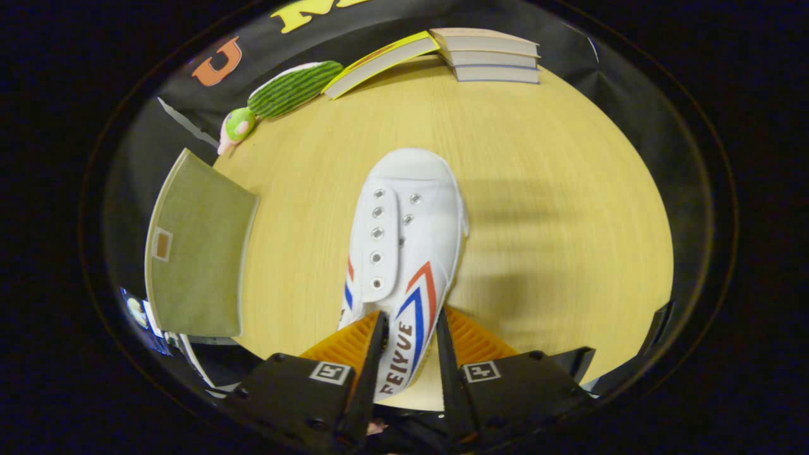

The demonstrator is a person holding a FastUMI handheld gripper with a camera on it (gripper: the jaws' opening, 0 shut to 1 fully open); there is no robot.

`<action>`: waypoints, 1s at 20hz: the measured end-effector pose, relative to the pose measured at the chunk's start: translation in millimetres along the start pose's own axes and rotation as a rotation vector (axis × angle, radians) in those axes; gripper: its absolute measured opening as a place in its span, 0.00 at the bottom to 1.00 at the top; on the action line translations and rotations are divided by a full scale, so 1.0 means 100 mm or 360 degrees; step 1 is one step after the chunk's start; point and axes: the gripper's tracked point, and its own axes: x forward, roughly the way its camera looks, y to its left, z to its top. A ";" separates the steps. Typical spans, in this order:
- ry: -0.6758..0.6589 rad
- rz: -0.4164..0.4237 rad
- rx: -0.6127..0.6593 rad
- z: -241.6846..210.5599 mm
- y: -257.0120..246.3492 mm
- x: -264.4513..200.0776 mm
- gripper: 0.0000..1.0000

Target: Open the storage box then place both shoes into the box .Put the left shoe in first, then the right shoe, with the right side of both shoes facing outward in a uniform manner.

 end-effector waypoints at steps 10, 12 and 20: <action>-0.0021 0.0154 0.0347 0.08 -0.03 -0.14 0.09; -0.0025 0.0193 0.0403 0.09 0.03 -0.18 0.08; -0.0069 0.0277 0.0427 0.08 0.54 -0.58 0.07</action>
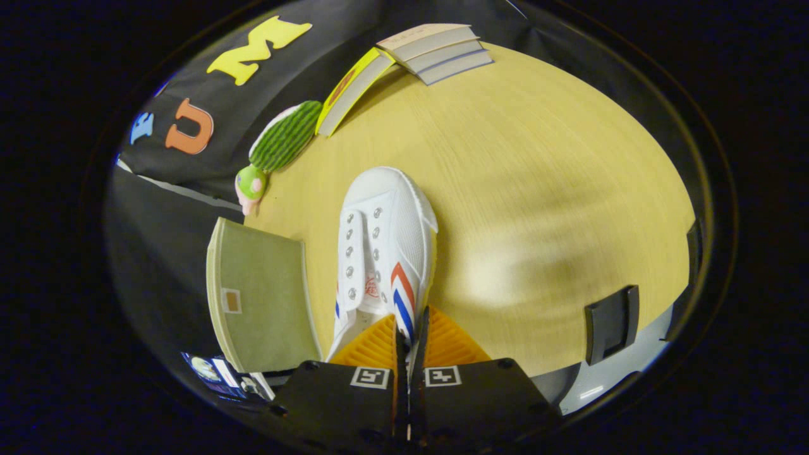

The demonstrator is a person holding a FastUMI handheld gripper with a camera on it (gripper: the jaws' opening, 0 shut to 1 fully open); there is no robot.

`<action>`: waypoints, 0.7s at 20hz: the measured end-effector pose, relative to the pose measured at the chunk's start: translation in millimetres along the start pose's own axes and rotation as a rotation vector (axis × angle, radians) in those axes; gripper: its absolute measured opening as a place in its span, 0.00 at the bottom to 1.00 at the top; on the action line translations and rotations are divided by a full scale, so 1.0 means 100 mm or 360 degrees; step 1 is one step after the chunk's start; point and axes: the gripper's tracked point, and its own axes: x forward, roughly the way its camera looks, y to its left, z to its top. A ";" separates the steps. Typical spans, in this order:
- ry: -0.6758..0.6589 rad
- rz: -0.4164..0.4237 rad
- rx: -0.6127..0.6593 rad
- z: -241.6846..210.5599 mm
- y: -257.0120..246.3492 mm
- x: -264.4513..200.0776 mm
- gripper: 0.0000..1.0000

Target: Open the storage box then place both shoes into the box .Put the left shoe in first, then the right shoe, with the right side of both shoes facing outward in a uniform manner.

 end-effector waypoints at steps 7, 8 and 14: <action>-0.0104 0.0098 -0.0199 -0.28 1.04 -0.71 0.07; -0.0133 0.0114 -0.0245 -0.32 1.20 -0.80 0.07; -0.0206 0.0146 -0.0442 -0.62 2.14 -1.14 0.07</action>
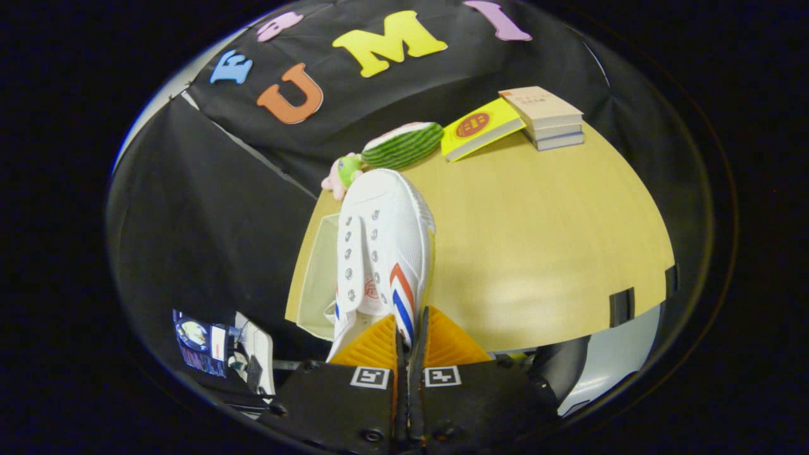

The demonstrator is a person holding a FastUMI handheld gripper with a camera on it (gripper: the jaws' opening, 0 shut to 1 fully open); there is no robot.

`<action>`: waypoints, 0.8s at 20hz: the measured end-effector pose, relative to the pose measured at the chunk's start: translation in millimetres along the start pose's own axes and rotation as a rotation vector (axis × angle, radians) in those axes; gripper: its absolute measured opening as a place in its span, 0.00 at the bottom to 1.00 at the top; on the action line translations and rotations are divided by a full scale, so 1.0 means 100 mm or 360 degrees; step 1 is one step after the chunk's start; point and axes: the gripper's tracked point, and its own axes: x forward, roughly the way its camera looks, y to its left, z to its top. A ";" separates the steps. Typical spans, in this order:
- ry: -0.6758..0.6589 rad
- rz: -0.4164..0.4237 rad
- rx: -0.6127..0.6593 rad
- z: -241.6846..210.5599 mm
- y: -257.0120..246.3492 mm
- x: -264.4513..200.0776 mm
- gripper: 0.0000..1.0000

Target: Open the storage box then place both shoes into the box .Put the left shoe in first, then the right shoe, with the right side of both shoes facing outward in a uniform manner.

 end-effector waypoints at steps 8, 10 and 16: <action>-0.0045 0.0117 0.0113 0.05 0.81 0.50 0.07; -0.0029 0.0081 0.0161 0.05 0.78 0.63 0.07; 0.0094 -0.0022 0.0250 -0.11 0.62 1.14 0.07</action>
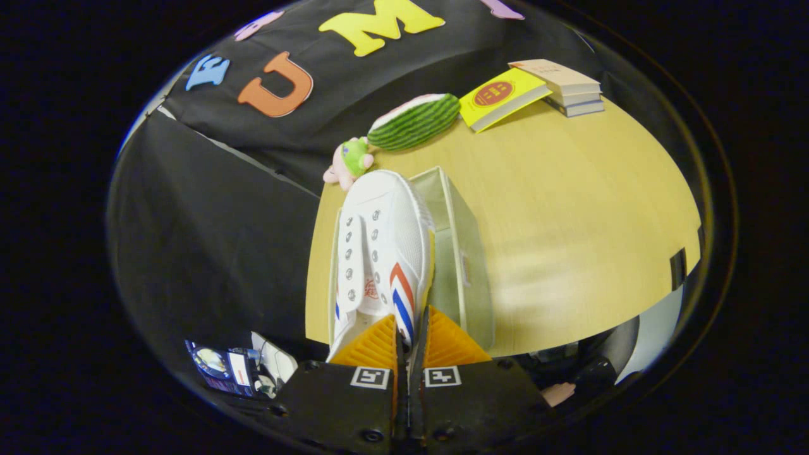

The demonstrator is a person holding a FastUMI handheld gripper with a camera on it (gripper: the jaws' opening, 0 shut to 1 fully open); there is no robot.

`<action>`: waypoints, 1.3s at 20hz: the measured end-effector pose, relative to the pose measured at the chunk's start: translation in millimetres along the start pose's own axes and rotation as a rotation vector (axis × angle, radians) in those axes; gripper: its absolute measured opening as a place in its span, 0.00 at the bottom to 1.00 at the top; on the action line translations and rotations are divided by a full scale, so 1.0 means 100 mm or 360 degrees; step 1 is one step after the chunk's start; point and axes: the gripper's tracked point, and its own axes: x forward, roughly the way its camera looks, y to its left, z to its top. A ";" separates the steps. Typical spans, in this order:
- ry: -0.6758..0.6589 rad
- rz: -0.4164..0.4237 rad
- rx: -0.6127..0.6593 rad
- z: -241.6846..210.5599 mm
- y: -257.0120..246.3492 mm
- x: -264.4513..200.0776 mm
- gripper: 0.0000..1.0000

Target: Open the storage box then place both shoes into the box .Put the left shoe in first, then the right shoe, with the right side of both shoes facing outward in a uniform manner.

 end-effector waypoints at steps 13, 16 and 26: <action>0.0009 -0.0048 -0.0063 -0.04 -0.11 0.35 0.31; -0.0011 0.0001 -0.0067 0.01 -0.03 0.32 0.45; -0.0552 -0.0024 -0.0462 0.61 0.02 -0.14 0.60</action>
